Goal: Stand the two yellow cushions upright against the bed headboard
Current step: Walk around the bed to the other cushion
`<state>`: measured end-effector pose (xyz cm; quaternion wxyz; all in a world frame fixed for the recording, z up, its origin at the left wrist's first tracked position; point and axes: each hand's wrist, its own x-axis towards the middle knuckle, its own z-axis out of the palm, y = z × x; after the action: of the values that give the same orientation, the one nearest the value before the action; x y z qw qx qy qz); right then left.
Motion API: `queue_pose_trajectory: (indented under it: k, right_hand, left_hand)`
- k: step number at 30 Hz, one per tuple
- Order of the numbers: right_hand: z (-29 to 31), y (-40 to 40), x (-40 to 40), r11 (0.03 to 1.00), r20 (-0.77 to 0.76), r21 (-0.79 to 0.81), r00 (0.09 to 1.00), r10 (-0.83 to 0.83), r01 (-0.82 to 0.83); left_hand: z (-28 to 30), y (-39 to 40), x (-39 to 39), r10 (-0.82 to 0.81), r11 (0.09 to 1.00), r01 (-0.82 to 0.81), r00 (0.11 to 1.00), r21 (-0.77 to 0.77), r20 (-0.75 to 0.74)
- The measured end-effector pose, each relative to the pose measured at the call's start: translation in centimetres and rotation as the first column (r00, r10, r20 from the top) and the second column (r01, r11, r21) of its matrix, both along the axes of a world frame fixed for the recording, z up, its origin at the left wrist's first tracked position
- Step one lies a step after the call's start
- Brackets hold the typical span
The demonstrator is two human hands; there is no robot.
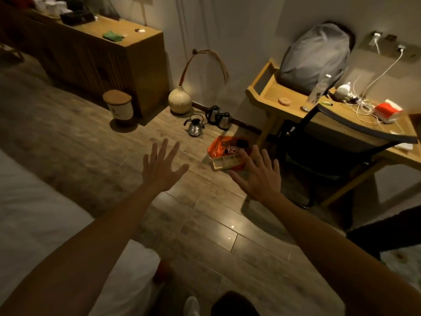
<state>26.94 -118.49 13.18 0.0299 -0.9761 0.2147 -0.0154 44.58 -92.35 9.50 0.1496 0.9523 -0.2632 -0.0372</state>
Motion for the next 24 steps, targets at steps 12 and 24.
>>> queue_pose_trajectory:
  k: [12, 24]
  right_hand:
    - [-2.0, -14.0, 29.4, 0.985, -0.064, 0.048, 0.984, 0.168, -0.165]
    - [-4.1, -5.1, 63.3, 0.778, -0.122, 0.097, 0.768, 0.629, -0.621]
  left_hand:
    - [-3.4, -9.0, 24.1, 0.19, 0.982, -0.188, 0.978, 0.037, -0.085]
    - [-3.2, -2.9, 41.3, 0.617, 0.785, -0.62, 0.779, 0.018, -0.113]
